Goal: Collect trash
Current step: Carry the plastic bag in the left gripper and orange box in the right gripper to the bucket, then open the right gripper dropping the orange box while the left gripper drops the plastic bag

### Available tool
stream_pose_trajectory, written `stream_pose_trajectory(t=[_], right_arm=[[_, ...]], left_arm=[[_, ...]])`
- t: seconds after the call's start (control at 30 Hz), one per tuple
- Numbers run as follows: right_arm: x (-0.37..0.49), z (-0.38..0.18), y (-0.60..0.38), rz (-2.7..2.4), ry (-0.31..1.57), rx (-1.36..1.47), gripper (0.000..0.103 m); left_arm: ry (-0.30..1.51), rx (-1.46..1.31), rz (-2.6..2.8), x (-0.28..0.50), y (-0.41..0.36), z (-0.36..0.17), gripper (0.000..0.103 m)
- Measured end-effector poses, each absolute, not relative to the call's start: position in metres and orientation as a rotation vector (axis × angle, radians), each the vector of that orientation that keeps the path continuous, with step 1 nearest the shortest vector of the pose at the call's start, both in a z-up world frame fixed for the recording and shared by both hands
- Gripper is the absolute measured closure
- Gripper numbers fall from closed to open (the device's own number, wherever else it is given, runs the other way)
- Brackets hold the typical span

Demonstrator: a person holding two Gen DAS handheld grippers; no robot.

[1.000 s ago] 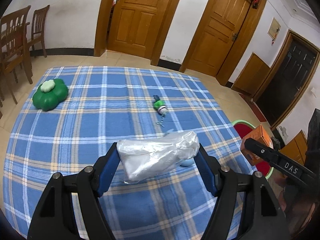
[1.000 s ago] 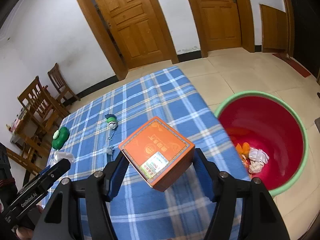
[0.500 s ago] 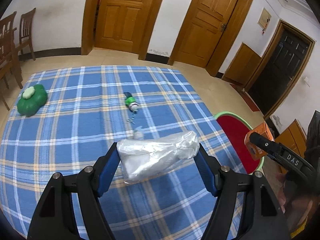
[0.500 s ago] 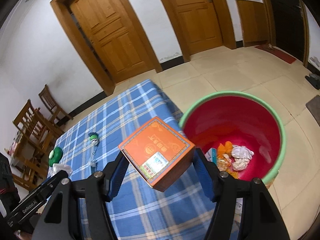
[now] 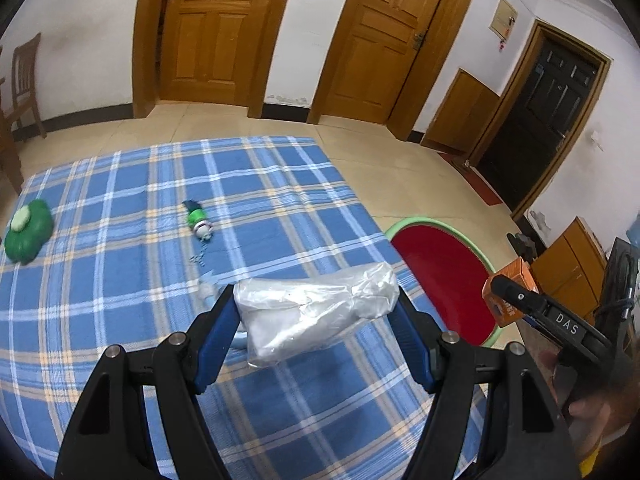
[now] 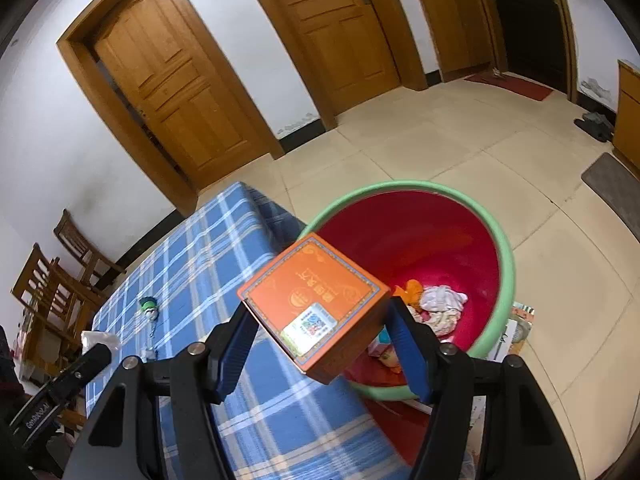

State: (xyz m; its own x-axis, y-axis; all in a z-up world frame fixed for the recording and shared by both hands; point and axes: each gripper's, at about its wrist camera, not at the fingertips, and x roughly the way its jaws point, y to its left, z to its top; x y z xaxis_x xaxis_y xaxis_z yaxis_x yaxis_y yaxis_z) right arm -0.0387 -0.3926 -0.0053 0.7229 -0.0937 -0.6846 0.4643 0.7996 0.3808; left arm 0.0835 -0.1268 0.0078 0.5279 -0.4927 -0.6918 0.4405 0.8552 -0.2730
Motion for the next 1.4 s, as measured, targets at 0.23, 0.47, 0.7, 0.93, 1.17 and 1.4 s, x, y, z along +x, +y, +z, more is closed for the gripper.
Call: stream_pose_trajectory(t=[0.23,0.47,0.7,0.93,1.17,1.4], right_arm=[[-0.047,-0.014,-0.417,-0.382,0.691,0.618,0.035],[-0.048,-0.021,-0.433,-0.419,0.690,0.644,0.035],[-0.047,-0.033,-0.447,-0.441,0.713,0.664,0.034],[-0.051,-0.035,-0.458,-0.442,0.695,0.694,0.034],[-0.061,-0.026,-0.468,-0.450,0.651,0.719,0.030],[-0.067,-0.020,-0.478,-0.472,0.627,0.727,0.028]], left_arm=[[0.840,-0.026,-0.589,0.085,-0.153,0.017,0.030],[0.831,0.015,-0.606,0.088,-0.178,0.019,0.030],[0.842,0.030,-0.610,0.098,-0.197,0.014,0.030],[0.855,0.050,-0.613,0.105,-0.212,0.008,0.030],[0.866,0.085,-0.629,0.107,-0.235,0.002,0.030],[0.875,0.115,-0.661,0.108,-0.263,-0.006,0.030]])
